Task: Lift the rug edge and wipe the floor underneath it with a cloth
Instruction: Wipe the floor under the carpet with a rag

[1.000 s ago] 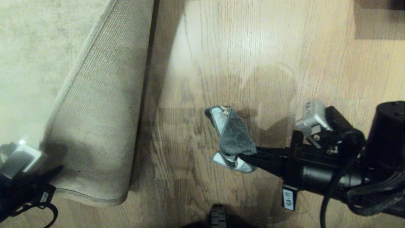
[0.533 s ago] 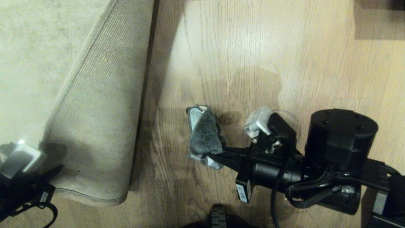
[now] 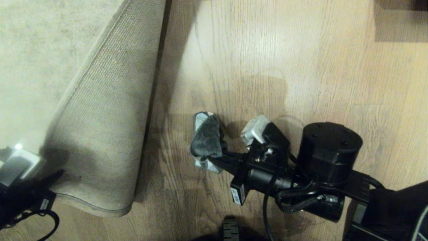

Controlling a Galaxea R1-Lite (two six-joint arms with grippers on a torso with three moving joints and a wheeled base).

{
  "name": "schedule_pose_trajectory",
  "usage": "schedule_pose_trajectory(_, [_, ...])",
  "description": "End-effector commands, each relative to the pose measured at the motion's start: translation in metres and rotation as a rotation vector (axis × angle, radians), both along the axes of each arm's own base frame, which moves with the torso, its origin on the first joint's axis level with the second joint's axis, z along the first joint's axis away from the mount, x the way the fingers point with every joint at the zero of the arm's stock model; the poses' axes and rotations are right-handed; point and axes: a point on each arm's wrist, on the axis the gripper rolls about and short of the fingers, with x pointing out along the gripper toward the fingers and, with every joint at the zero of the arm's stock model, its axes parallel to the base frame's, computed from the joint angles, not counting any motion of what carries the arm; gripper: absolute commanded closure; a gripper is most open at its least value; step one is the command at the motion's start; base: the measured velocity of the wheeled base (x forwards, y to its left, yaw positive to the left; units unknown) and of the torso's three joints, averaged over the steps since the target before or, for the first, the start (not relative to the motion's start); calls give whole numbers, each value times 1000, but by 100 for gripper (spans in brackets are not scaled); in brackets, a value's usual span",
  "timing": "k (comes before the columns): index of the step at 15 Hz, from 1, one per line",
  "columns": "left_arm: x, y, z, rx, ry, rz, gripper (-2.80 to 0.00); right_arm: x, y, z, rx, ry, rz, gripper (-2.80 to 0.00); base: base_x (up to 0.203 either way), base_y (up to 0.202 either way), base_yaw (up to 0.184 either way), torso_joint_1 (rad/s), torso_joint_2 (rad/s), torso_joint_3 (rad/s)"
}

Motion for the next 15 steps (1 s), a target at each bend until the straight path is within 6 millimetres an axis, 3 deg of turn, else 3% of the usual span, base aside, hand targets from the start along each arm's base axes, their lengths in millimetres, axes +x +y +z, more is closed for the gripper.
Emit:
schedule_pose_trajectory(1, [1,0,2,9,-23,-2,0,10,14,-7,9,-6,1,0,0,0,0,0,0,0])
schedule_pose_trajectory(8, [4,3,14,47,-140,6,0,36,47,-16,85,-45,2,0,0,0,0,0,0,0])
schedule_pose_trajectory(15, [18,11,24,126,-292,55,0,62,80,-41,161,-58,4,0,0,0,0,0,0,0])
